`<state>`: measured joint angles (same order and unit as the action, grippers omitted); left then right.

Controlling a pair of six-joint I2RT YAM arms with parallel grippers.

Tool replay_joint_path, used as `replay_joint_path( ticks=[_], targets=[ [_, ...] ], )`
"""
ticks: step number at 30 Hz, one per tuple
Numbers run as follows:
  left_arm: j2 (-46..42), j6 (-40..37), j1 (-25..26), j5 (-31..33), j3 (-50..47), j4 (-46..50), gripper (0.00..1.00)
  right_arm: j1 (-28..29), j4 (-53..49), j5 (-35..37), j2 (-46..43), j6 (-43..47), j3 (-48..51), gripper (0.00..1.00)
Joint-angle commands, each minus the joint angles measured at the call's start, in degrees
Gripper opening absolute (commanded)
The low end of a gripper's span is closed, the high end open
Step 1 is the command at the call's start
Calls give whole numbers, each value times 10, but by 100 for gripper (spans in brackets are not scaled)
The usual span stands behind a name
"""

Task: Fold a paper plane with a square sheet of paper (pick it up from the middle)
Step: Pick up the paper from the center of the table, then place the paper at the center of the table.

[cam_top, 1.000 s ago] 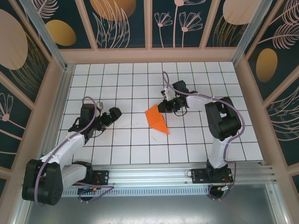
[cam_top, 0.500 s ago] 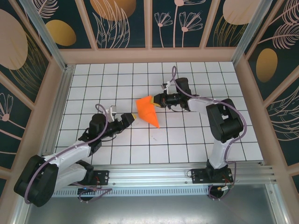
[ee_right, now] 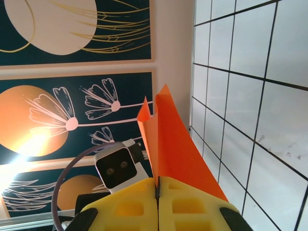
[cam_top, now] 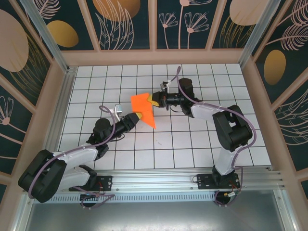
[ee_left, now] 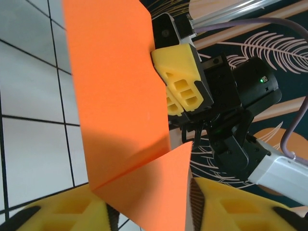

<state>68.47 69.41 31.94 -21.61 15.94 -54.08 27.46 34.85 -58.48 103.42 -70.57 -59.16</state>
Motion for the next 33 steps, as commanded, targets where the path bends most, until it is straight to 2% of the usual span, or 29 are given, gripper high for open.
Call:
replay_joint_path(
  ticks=[1,6,8,12,15,19,25,33],
  targets=[
    [1,3,2,19,-7,-46,35,0,40,-11,-14,-25,5,8],
    [-2,4,2,33,-12,-46,16,1,39,-15,-12,-25,6,9],
    [1,3,2,42,-13,-41,10,1,13,-9,-15,-6,8,14],
    [16,-11,2,54,-10,4,5,-9,-157,40,-34,120,-4,48],
    [46,-20,2,48,-10,16,4,-23,-288,116,-57,229,-13,59],
    [95,-32,2,38,-12,10,4,-24,-364,196,-89,315,-1,60],
    [168,-51,2,18,-11,-16,3,4,-386,242,-113,376,32,54],
    [194,-65,2,31,-30,-2,2,68,-414,296,-87,414,21,44]
  ],
)
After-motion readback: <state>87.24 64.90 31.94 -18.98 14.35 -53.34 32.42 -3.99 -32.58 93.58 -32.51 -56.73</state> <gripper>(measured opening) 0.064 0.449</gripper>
